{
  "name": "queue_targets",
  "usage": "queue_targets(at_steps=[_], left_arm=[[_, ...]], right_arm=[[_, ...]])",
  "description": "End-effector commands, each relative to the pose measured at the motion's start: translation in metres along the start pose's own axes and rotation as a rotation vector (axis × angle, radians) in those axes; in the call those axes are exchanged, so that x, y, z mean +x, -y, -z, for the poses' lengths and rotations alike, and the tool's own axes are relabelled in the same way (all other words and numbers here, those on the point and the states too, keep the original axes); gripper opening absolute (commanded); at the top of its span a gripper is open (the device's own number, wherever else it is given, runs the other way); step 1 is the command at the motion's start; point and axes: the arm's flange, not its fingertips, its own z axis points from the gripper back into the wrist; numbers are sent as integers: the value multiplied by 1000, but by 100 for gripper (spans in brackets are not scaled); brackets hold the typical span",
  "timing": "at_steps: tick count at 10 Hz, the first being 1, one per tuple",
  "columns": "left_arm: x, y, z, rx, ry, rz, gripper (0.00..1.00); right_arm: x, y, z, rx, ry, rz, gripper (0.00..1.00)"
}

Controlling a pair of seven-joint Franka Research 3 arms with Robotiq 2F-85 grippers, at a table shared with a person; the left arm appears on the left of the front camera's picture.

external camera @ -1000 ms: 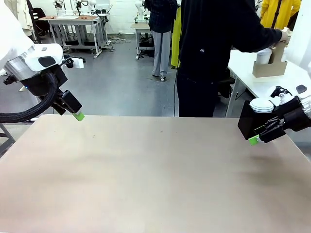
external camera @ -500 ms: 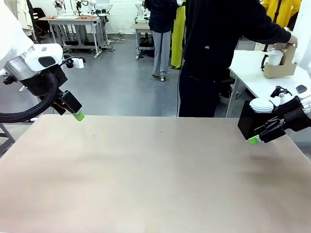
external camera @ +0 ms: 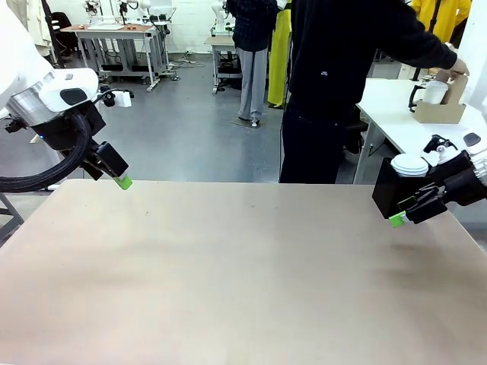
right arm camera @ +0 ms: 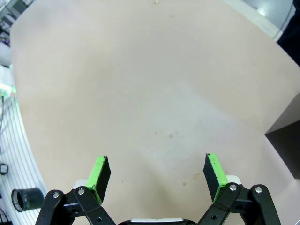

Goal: Pour a drink into a cup and package it in a carrier.
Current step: Insert the held 600 ml Paper Cup into the Cup Carrier.

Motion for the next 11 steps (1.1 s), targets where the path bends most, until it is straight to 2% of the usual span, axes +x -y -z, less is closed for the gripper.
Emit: queue_targets(at_steps=[1, 11], left_arm=[[0, 0, -1, 20, 2, -5, 100], [0, 0, -1, 20, 2, -5, 100]], right_arm=[[-1, 1, 0, -11, -10, 1, 100], [-1, 1, 0, -11, -10, 1, 100]])
